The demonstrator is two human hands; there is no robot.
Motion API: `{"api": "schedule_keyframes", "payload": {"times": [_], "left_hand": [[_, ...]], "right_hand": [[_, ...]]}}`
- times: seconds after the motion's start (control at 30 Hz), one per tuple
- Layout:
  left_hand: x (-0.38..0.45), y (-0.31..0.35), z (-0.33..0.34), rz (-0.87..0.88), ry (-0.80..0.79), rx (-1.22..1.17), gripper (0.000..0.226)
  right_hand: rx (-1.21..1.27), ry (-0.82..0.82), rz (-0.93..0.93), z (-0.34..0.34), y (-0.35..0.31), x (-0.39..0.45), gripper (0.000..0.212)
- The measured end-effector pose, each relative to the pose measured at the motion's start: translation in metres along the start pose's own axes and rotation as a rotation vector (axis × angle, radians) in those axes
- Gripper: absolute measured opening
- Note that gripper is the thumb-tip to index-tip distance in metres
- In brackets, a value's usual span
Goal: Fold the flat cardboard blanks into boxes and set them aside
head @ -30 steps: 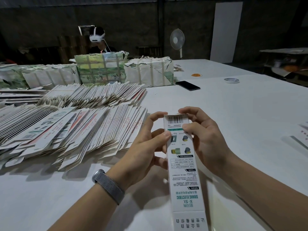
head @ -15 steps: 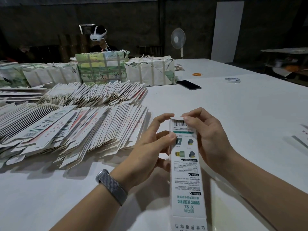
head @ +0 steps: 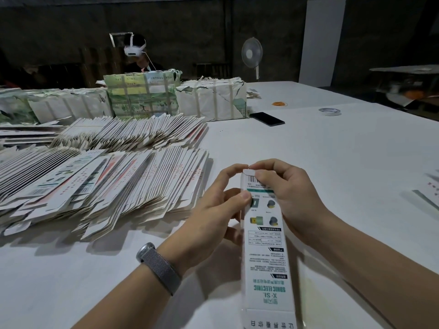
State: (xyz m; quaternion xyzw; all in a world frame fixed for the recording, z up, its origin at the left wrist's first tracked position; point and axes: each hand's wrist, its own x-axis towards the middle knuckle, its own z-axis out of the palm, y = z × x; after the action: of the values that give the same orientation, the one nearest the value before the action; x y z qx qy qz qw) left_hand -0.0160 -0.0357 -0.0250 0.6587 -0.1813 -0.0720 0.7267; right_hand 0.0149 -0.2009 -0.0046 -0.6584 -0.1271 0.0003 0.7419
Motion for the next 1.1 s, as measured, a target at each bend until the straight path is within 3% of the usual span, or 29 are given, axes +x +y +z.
{"api": "schedule_keyframes", "payload": {"times": [0.63,0.93,1.1], "left_hand": [[0.0031,-0.0056,0.0042,-0.026,-0.013,0.027,0.037],[0.0011,-0.0028,0.0034,-0.088,-0.025,-0.003,0.040],[-0.0005,-0.0002,0.0031,-0.118,-0.052,-0.016,0.046]], "right_hand": [[-0.102,0.123,-0.036,0.0002,-0.0036,-0.0009,0.020],[-0.008,0.140,0.075,0.0014,-0.0024,0.0001,0.033],[0.016,0.144,0.099,0.0000,-0.0031,0.0005,0.027]]}}
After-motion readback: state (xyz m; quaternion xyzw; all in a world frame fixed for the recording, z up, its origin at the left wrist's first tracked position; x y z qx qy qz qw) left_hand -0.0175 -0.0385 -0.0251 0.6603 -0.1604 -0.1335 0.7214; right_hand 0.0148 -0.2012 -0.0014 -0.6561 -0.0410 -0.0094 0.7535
